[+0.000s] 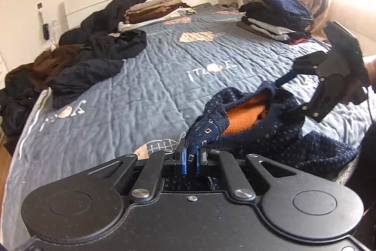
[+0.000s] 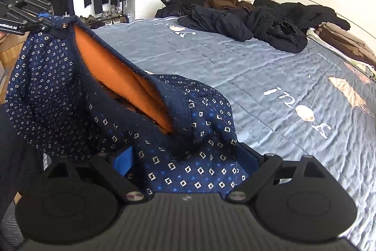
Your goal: Fold clothes
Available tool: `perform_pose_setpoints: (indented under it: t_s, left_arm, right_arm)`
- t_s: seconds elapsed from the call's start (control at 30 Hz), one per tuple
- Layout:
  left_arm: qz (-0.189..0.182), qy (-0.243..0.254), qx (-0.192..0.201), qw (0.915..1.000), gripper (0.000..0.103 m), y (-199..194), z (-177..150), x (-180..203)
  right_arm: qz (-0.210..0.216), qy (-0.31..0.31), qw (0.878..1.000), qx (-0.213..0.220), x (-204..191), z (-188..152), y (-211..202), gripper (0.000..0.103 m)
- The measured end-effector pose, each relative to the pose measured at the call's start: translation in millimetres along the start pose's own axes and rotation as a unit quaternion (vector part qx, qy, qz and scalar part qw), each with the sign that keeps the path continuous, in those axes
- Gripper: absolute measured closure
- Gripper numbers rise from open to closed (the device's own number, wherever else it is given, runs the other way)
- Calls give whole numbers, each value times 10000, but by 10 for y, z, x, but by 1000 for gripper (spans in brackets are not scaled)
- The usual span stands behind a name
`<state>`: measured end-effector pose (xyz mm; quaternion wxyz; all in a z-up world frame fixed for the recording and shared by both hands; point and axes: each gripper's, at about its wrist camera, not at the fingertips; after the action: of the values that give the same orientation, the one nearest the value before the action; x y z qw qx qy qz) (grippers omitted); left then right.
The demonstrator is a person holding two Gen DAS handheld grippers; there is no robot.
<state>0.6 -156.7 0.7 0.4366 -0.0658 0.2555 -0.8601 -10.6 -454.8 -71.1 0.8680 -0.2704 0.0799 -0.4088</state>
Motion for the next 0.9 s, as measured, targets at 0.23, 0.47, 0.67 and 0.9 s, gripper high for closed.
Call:
perform_pose_setpoints:
  t_s: [0.23,0.47,0.67,0.9]
  left_arm:
    - [-60,-32,-95,9999,96,23,-131,-18]
    - [-58,25,26,10000,96,-21,-27,-63]
    - [-15,302,416,9987,96,-202,384,-59]
    - [267,1027,1216,9869,96,-566,1174,93]
  right_arm:
    - [225,432,9988,-85,111,-15,116,21]
    - [280,1067,9939,74,259,114,-46,83]
    - [-22,891,9941,610,281,613,-608,88]
    - [-606,283,9889,1330,212,1346,-1521,89]
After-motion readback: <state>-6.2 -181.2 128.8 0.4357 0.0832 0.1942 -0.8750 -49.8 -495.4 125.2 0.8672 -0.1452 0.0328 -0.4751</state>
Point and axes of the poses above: each gripper's, at about its wrist camera, not at the fingertips, and y roughly the way its jaws point, x to its right, z to its top, and after that the axes turned 9 degrees about x, right-handed
